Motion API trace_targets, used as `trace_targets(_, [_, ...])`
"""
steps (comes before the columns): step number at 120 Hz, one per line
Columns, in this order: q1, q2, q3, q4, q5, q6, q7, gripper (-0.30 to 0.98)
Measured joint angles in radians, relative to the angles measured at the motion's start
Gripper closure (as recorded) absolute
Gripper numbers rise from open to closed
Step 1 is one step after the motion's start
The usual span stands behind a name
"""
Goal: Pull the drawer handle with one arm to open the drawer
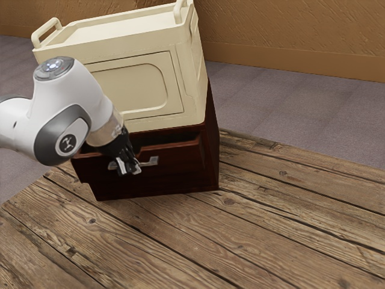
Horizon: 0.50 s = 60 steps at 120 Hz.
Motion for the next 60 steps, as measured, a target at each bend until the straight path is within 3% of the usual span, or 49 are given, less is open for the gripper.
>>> trace_targets(60, [-0.052, -0.093, 0.004, -0.073, -0.007, -0.072, 0.007, 0.79])
